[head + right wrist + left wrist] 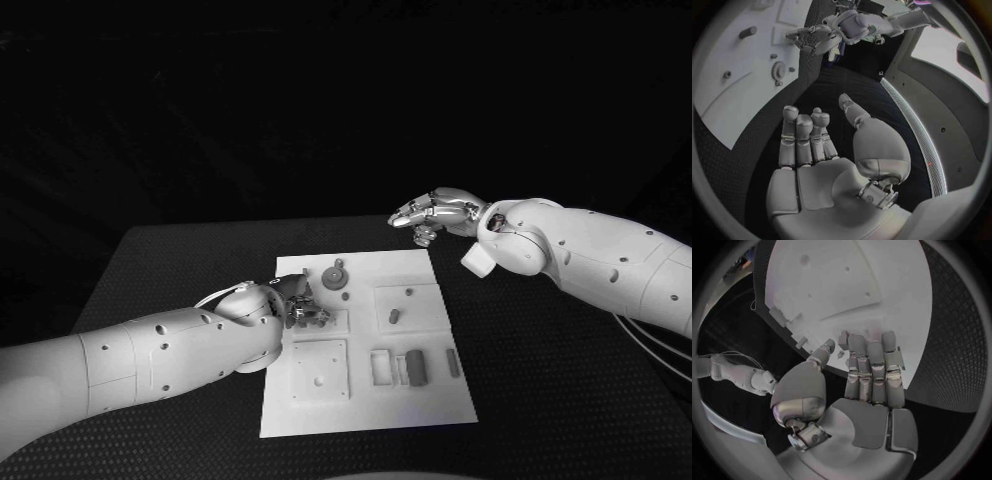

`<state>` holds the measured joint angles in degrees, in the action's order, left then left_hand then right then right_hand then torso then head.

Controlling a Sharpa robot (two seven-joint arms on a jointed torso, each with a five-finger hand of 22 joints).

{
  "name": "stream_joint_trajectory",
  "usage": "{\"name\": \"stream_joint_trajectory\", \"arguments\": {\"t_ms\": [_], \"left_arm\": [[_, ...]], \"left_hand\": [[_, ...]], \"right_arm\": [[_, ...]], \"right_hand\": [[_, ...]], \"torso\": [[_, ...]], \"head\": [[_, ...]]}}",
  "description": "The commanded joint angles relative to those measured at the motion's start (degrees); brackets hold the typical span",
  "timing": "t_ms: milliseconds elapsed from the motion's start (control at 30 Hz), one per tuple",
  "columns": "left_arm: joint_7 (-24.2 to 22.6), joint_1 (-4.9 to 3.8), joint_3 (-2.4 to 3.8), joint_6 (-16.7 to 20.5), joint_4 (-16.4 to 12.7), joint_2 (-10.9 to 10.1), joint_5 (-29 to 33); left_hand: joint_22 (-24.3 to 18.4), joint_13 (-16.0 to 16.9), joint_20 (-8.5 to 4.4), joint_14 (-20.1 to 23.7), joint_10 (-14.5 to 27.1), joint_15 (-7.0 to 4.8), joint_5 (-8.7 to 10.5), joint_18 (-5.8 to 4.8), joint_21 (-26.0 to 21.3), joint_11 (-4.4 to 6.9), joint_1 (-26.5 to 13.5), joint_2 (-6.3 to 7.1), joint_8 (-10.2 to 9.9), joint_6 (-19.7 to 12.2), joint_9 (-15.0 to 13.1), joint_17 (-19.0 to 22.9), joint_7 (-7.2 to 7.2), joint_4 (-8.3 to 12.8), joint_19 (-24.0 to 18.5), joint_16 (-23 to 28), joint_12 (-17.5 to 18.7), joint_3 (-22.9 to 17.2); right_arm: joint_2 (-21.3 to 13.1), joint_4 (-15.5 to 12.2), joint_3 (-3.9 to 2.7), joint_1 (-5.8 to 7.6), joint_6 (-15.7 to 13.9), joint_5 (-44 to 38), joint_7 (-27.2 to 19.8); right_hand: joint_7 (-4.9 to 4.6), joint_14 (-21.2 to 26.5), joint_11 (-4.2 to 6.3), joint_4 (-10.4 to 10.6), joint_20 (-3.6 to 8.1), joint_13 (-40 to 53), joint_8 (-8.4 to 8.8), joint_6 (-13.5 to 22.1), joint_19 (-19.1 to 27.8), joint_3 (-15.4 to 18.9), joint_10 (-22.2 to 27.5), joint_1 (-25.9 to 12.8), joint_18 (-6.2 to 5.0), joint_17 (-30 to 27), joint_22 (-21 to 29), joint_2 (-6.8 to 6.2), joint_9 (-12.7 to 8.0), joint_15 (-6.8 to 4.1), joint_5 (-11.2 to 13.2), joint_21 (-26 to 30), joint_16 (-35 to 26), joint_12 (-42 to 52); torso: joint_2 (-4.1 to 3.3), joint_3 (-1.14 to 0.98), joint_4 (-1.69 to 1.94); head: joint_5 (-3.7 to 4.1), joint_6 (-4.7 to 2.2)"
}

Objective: Assemble the parts on the task board

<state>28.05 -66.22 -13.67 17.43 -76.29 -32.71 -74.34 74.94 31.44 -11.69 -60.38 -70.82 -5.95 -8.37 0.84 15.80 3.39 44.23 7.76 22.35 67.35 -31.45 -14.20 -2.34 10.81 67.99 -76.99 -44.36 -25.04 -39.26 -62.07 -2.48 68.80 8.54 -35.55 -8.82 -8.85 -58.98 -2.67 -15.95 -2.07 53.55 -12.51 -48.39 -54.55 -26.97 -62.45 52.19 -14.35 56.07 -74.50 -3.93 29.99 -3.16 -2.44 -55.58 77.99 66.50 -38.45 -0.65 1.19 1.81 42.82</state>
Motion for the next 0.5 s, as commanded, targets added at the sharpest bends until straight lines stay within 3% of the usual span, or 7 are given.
{"name": "stream_joint_trajectory", "arguments": {"t_ms": [33, 167, 500], "left_arm": [[0.06, 0.03, 0.02, 0.62, -0.13, 0.03, 0.21], [-0.03, 0.03, 0.02, 1.09, -0.08, 0.02, 0.17], [-0.57, 0.04, 0.03, 1.73, -0.04, 0.00, 0.82]], "left_hand": [[0.95, 0.05, 0.06, 0.34, 0.31, -0.19, 0.24, -0.71, -0.27, 0.09, -0.49, 0.00, 0.10, -0.28, 0.05, 0.08, 0.23, 0.03, -0.41, -0.21, 0.30, 0.34], [0.96, 0.09, 0.00, 0.30, 0.24, -0.26, 0.00, -0.66, -0.28, 0.16, -0.14, -0.46, 0.16, -0.24, 0.06, 0.17, 0.29, 0.36, -0.33, -0.32, 0.28, 0.40], [1.04, 0.20, 0.03, 0.34, 0.18, -0.23, -6.96, -0.84, -0.47, 0.08, 1.76, -2.64, 0.31, -0.29, 0.29, 1.04, 0.21, 2.69, -0.10, -0.73, 0.42, 0.93]], "right_arm": [[0.00, -0.05, -0.02, -0.04, 0.81, -0.26, -0.15], [-0.03, -0.03, -0.02, -0.04, 0.80, -0.26, -0.12], [-0.08, -0.06, -0.02, -0.05, 0.92, -0.26, -0.03]], "right_hand": [[-0.26, 0.31, 0.08, 0.05, -0.26, -0.06, 0.15, -0.08, 0.20, 0.19, 0.34, -0.43, -0.65, -0.06, 0.08, 0.00, -0.06, -0.27, -0.34, 0.29, 0.18, 0.22], [-0.26, 0.32, 0.08, 0.09, -0.26, -0.08, 0.15, -0.07, 0.21, 0.22, 0.35, -0.57, -0.65, -0.06, 0.08, -0.04, -0.07, -0.27, -0.34, 0.30, 0.18, 0.23], [-0.26, 0.33, 0.08, 0.07, -0.25, -0.10, 0.16, -0.06, 0.21, 0.21, 0.36, -0.61, -0.64, -0.07, 0.08, -0.07, -0.08, -0.28, -0.34, 0.30, 0.19, 0.23]], "torso": [[-0.01, -0.01, -0.01], [-0.02, 0.01, 0.02], [0.02, 0.01, -0.01]], "head": [[0.02, -0.07], [0.06, -0.10], [-0.06, -0.13]]}}
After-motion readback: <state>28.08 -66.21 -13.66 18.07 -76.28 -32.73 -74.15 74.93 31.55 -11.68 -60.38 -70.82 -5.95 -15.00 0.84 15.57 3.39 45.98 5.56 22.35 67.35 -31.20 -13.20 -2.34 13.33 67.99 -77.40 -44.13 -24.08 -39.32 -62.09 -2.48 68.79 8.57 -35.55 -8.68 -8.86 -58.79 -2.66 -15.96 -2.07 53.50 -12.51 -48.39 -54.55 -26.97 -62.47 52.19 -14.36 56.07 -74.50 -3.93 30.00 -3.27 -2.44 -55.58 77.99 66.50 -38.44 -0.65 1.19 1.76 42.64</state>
